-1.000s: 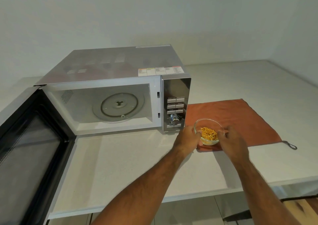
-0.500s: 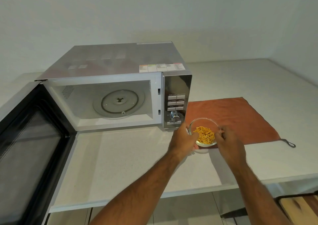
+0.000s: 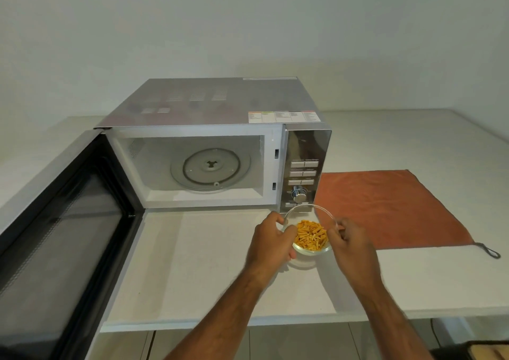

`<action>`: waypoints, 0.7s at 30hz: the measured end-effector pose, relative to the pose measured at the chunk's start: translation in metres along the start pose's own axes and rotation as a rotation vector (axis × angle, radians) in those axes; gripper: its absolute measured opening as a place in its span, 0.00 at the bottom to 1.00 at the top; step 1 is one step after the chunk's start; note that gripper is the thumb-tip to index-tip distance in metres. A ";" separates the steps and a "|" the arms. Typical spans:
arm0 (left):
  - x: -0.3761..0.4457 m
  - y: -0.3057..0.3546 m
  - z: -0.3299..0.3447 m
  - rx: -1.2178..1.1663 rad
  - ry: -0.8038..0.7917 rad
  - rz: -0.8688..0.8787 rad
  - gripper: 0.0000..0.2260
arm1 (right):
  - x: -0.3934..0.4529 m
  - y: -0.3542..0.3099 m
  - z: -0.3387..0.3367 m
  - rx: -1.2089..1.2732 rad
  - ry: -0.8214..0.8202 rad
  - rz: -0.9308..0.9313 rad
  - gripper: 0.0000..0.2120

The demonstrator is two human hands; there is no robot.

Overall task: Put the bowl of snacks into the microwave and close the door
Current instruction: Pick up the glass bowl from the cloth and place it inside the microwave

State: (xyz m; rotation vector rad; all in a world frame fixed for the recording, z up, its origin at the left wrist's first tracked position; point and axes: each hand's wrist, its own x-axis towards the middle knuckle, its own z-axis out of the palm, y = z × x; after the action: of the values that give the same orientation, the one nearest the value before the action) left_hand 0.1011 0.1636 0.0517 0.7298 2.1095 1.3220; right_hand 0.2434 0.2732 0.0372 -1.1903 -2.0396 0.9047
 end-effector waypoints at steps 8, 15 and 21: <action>-0.006 -0.012 -0.060 -0.038 0.131 0.016 0.03 | -0.004 -0.041 0.044 0.069 -0.077 -0.053 0.12; 0.006 -0.020 -0.116 -0.061 0.260 0.020 0.05 | 0.001 -0.072 0.094 0.256 -0.139 -0.070 0.13; 0.025 -0.020 -0.151 -0.073 0.360 0.004 0.06 | 0.002 -0.111 0.120 0.408 -0.190 -0.030 0.08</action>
State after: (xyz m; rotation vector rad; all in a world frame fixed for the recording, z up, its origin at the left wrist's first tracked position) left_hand -0.0240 0.0791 0.0857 0.4937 2.3181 1.6222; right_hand 0.0963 0.2042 0.0554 -0.8754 -1.8832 1.3839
